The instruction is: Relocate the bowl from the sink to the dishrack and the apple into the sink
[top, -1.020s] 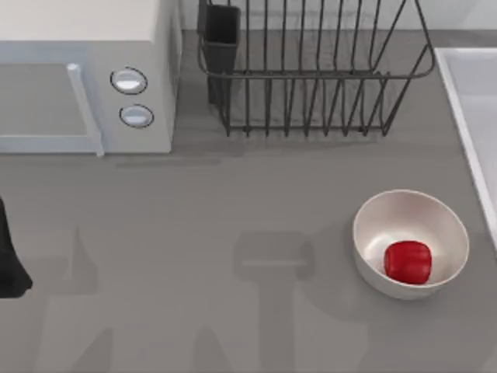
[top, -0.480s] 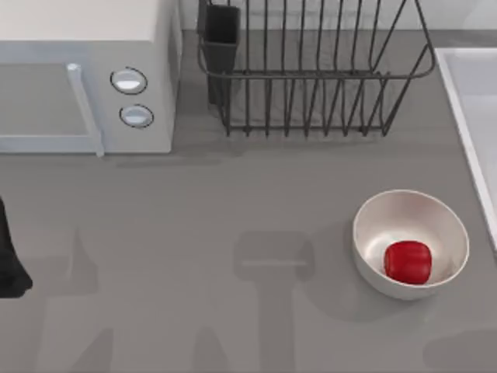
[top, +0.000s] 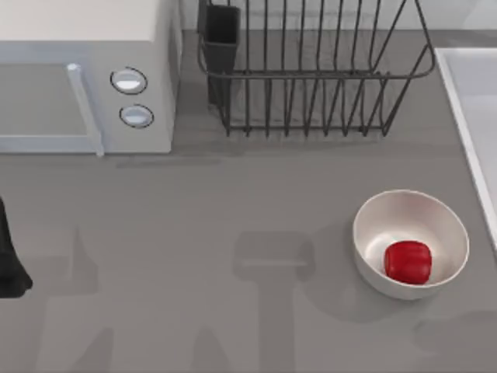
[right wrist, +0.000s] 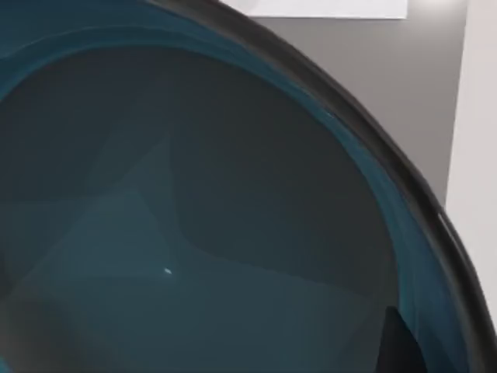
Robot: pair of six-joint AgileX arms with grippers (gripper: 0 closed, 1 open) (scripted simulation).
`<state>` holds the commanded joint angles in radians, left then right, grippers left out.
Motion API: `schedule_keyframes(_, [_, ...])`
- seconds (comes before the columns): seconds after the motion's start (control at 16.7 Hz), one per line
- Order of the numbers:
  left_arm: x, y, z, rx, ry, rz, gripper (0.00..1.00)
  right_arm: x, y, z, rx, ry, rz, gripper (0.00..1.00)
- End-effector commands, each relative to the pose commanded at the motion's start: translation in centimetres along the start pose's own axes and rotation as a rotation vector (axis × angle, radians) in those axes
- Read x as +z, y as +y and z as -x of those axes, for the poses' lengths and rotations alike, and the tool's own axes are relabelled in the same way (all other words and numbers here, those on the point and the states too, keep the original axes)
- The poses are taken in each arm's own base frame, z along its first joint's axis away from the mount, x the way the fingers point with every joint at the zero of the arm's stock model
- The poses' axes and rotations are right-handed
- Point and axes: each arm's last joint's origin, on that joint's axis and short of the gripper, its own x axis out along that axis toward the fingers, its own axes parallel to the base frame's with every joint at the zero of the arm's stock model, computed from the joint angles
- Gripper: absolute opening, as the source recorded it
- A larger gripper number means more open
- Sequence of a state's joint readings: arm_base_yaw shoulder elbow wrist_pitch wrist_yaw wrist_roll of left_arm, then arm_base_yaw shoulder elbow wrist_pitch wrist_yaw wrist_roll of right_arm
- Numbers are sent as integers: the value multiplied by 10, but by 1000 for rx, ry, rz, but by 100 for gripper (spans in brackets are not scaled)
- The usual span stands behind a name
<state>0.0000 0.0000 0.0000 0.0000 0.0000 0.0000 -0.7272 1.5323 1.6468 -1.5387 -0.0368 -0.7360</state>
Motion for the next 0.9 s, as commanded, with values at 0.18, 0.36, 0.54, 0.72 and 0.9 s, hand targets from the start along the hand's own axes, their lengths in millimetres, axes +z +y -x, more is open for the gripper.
schedule_keyframes(0.18, [0, 0, 0, 0, 0, 0, 100, 40, 21, 1, -130, -81, 61, 0])
schedule_keyframes(0.36, [0, 0, 0, 0, 0, 0, 100, 93, 70, 1, -260, -227, 151, 0])
schedule_keyframes(0.54, [0, 0, 0, 0, 0, 0, 100, 139, 150, 4, -342, -450, 230, 0])
schedule_keyframes(0.72, [0, 0, 0, 0, 0, 0, 100, 159, 246, 13, -342, -728, 257, 0])
schedule_keyframes(0.9, [0, 0, 0, 0, 0, 0, 100, 152, 329, 31, -264, -1007, 204, 0])
